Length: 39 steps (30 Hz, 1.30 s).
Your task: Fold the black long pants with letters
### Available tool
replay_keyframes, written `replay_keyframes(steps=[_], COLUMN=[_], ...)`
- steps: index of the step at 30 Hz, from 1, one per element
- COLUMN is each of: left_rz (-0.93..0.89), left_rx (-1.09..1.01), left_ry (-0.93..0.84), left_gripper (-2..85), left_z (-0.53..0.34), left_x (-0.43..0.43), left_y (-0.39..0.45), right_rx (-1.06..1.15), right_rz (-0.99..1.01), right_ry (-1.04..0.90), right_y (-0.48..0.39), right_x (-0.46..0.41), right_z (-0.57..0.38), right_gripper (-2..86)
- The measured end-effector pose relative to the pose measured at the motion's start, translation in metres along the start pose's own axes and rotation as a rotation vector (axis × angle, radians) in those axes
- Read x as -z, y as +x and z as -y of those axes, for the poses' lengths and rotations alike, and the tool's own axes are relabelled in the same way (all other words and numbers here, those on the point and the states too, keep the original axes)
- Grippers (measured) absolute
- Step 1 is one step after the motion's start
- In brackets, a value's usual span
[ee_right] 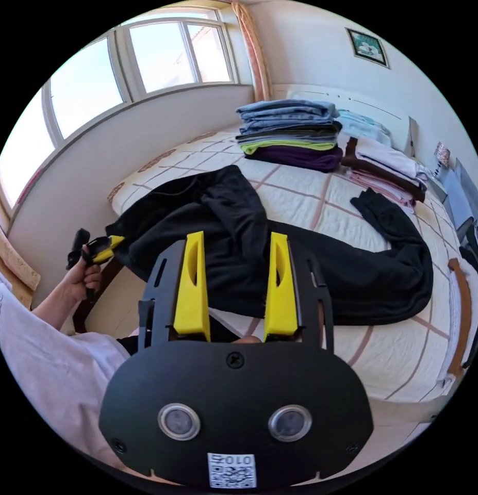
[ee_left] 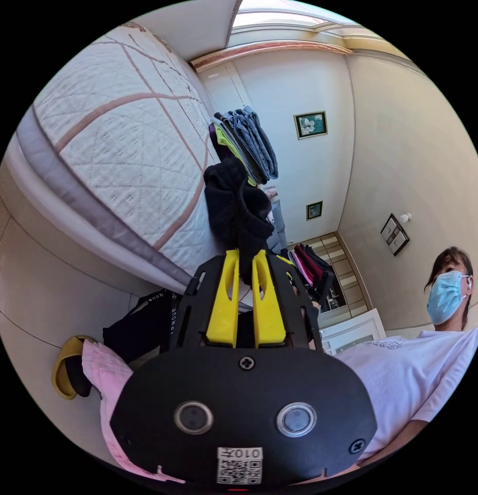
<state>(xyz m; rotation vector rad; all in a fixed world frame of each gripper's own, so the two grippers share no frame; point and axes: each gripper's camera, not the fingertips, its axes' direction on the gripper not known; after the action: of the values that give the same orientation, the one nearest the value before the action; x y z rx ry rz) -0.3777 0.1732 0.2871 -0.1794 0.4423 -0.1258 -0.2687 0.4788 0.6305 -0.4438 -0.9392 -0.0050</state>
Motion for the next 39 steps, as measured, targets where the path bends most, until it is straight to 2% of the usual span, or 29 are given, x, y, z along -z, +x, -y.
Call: replay_keyframes(steps=[3, 5, 7, 8, 12, 14, 17, 19, 20, 23, 27, 29, 32, 36, 39], left_rz=[-0.037, -0.059, -0.079, -0.079, -0.093, -0.133, -0.180, -0.126, -0.109, -0.100, -0.183, -0.148, -0.046, -0.026, -0.097], left_rx=[0.034, 0.059, 0.061, 0.054, 0.042, 0.054, 0.021, 0.018, 0.021, 0.051, 0.066, 0.076, 0.055, 0.079, 0.145], left_ry=[0.012, 0.011, 0.006, 0.006, 0.020, 0.047, 0.117, 0.157, 0.163, 0.177, 0.229, 0.193, 0.105, 0.039, 0.098], left_gripper=[3.2, 3.1, 3.1, 3.2, 3.5, 3.7, 4.5, 5.3, 5.5, 6.7, 10.6, 12.9, 15.0, 12.7, 7.9], left_z=[-0.004, -0.005, -0.003, -0.003, 0.003, 0.006, 0.012, 0.014, 0.013, 0.009, -0.002, -0.003, -0.004, -0.010, -0.020], left_x=[0.004, 0.005, 0.006, 0.007, 0.007, 0.007, 0.016, 0.028, 0.031, 0.038, 0.032, 0.022, 0.001, -0.027, -0.029], left_y=[-0.013, -0.018, -0.018, -0.016, -0.013, -0.011, 0.003, 0.010, 0.011, 0.005, -0.007, -0.004, 0.013, 0.022, 0.019], right_rx=[0.036, 0.073, 0.087, 0.086, 0.074, 0.076, 0.211, 0.234, 0.217, 0.110, -0.070, -0.196, -0.304, -0.373, -0.375], right_rz=[-0.019, -0.103, -0.145, -0.159, -0.225, -0.235, -0.277, -0.311, -0.296, -0.192, -0.118, -0.014, 0.039, 0.027, 0.057], right_ry=[-0.128, -0.217, -0.234, -0.229, -0.195, -0.125, 0.023, -0.073, -0.141, -0.082, -0.108, -0.121, -0.121, -0.046, 0.008], right_y=[0.001, -0.007, -0.010, -0.008, 0.001, -0.010, -0.052, -0.066, -0.068, -0.052, 0.001, 0.040, 0.070, 0.080, 0.081], right_x=[-0.033, -0.062, -0.065, -0.059, -0.020, 0.013, 0.032, 0.022, 0.016, 0.020, 0.021, 0.038, 0.075, 0.126, 0.154], right_z=[0.011, 0.016, 0.024, 0.039, 0.144, 0.229, 0.288, 0.300, 0.296, 0.242, 0.149, 0.087, 0.024, -0.026, -0.045], right_gripper=[15.5, 11.1, 4.4, 4.1, 4.1, 5.2, 9.0, 10.6, 10.9, 9.4, 8.4, 7.6, 5.8, 4.9, 4.8])
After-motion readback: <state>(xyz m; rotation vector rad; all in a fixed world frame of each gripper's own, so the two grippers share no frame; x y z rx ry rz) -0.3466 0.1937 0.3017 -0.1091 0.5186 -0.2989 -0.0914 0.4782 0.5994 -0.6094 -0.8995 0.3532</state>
